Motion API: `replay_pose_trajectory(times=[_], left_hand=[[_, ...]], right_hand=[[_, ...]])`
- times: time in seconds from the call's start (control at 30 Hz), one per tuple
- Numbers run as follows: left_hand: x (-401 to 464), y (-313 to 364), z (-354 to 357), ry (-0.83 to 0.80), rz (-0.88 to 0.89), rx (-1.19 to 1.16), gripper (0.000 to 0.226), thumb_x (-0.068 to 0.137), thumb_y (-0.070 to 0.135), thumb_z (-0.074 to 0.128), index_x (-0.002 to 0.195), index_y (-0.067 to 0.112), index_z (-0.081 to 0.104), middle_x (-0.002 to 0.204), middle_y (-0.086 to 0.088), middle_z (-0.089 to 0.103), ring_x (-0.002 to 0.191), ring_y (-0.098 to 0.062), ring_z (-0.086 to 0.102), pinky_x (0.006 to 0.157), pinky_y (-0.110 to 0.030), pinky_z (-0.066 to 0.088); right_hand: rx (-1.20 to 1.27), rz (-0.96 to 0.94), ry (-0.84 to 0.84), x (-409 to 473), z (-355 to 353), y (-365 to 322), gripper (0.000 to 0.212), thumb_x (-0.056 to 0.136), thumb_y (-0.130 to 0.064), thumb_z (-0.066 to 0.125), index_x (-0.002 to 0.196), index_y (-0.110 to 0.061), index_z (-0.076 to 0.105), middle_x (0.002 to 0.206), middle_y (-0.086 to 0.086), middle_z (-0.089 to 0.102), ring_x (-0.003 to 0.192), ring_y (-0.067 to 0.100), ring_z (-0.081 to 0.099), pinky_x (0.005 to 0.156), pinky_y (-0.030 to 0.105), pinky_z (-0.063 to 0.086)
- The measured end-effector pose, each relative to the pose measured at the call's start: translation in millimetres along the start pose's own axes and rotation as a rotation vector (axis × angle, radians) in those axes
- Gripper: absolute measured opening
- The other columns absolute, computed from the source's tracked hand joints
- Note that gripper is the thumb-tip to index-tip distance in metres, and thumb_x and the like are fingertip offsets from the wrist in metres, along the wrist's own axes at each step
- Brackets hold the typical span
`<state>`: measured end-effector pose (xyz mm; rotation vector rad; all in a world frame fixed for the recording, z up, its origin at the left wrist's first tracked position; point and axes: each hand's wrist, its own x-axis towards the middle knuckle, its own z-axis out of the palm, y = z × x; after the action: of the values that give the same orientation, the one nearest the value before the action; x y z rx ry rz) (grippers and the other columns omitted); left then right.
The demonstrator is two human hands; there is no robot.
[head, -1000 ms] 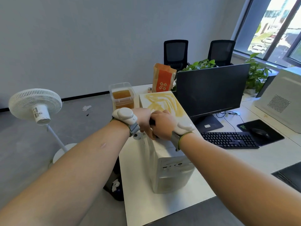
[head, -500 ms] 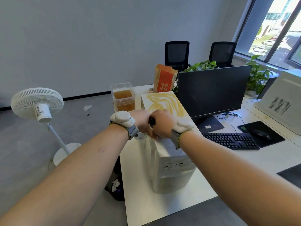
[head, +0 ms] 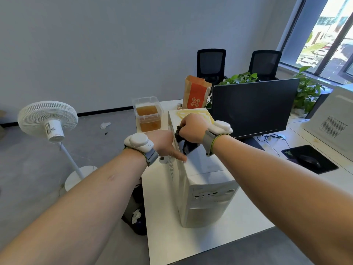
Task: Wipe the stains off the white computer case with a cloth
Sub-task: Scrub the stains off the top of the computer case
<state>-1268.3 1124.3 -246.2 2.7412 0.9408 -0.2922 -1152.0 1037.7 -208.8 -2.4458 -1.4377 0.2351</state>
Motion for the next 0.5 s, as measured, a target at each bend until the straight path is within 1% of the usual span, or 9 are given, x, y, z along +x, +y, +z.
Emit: replay_pose_trajectory(times=[0.07, 0.13, 0.17, 0.2, 0.23, 0.3, 0.33, 0.43, 0.5], left_hand=[[6, -9, 0, 0.006, -0.016, -0.033, 0.081, 0.055, 0.094, 0.066, 0.087, 0.021, 0.053, 0.089, 0.002, 0.06, 0.077, -0.019, 0.054, 0.069, -0.031, 0.046], [11, -15, 0, 0.022, -0.005, -0.042, 0.095, 0.054, 0.092, 0.068, 0.108, 0.015, 0.063, 0.106, -0.001, 0.069, 0.092, -0.022, 0.065, 0.081, -0.037, 0.054], [13, -17, 0, 0.033, -0.003, -0.042, 0.1, 0.056, 0.089, 0.072, 0.119, 0.012, 0.062, 0.113, -0.004, 0.071, 0.098, -0.025, 0.066, 0.085, -0.039, 0.056], [13, -16, -2, 0.047, 0.0, -0.045, 0.1, 0.057, 0.084, 0.076, 0.123, 0.011, 0.059, 0.117, -0.006, 0.069, 0.101, -0.027, 0.065, 0.087, -0.041, 0.056], [14, -15, -4, 0.055, 0.013, -0.054, 0.098, 0.058, 0.08, 0.079, 0.125, 0.012, 0.056, 0.12, -0.006, 0.067, 0.104, -0.027, 0.063, 0.09, -0.042, 0.056], [15, -10, -9, 0.031, 0.054, -0.073, 0.098, 0.057, 0.074, 0.085, 0.128, 0.015, 0.051, 0.127, -0.002, 0.062, 0.11, -0.026, 0.059, 0.095, -0.043, 0.053], [15, -6, -10, 0.006, 0.07, -0.068, 0.097, 0.056, 0.072, 0.087, 0.127, 0.016, 0.051, 0.127, 0.0, 0.06, 0.11, -0.026, 0.059, 0.096, -0.043, 0.052], [20, 3, -15, -0.047, 0.078, -0.065, 0.092, 0.054, 0.068, 0.09, 0.118, 0.015, 0.05, 0.115, 0.001, 0.06, 0.101, -0.024, 0.058, 0.092, -0.04, 0.052], [26, 6, -15, -0.087, 0.072, -0.086, 0.089, 0.05, 0.07, 0.09, 0.106, 0.012, 0.05, 0.102, 0.001, 0.059, 0.089, -0.023, 0.056, 0.08, -0.034, 0.05]], right_hand=[[-0.112, -0.018, -0.025, 5, 2, -9, 0.021, 0.091, -0.014, 0.057, 0.106, -0.012, 0.071, 0.092, 0.006, 0.068, 0.081, 0.026, 0.059, 0.062, 0.029, 0.042], [-0.248, -0.039, -0.126, 9, 9, -13, 0.029, 0.096, -0.016, 0.058, 0.124, -0.016, 0.065, 0.113, 0.005, 0.068, 0.094, 0.025, 0.059, 0.075, 0.031, 0.043], [-0.284, -0.047, -0.176, 10, 11, -14, 0.033, 0.096, -0.018, 0.059, 0.129, -0.02, 0.064, 0.118, 0.004, 0.068, 0.099, 0.025, 0.06, 0.078, 0.031, 0.045], [-0.309, -0.059, -0.205, 11, 13, -13, 0.034, 0.096, -0.019, 0.059, 0.13, -0.021, 0.064, 0.117, 0.003, 0.068, 0.1, 0.025, 0.061, 0.079, 0.03, 0.047], [-0.324, -0.071, -0.208, 10, 13, -13, 0.033, 0.096, -0.018, 0.058, 0.128, -0.02, 0.066, 0.114, 0.003, 0.069, 0.096, 0.024, 0.062, 0.076, 0.03, 0.048], [-0.33, -0.087, -0.195, 7, 10, -8, 0.028, 0.096, -0.015, 0.054, 0.118, -0.016, 0.072, 0.104, 0.003, 0.07, 0.087, 0.024, 0.062, 0.069, 0.029, 0.047], [-0.328, -0.091, -0.202, 3, 7, -4, 0.027, 0.095, -0.013, 0.053, 0.114, -0.015, 0.073, 0.101, 0.003, 0.07, 0.084, 0.024, 0.061, 0.068, 0.029, 0.045], [-0.256, -0.123, -0.24, -9, -1, 17, 0.026, 0.093, -0.011, 0.054, 0.104, -0.016, 0.077, 0.088, 0.001, 0.069, 0.078, 0.023, 0.061, 0.06, 0.026, 0.045], [-0.211, -0.137, -0.268, -19, -4, 31, 0.026, 0.091, -0.011, 0.056, 0.101, -0.019, 0.078, 0.082, -0.002, 0.066, 0.078, 0.023, 0.061, 0.054, 0.023, 0.043]])
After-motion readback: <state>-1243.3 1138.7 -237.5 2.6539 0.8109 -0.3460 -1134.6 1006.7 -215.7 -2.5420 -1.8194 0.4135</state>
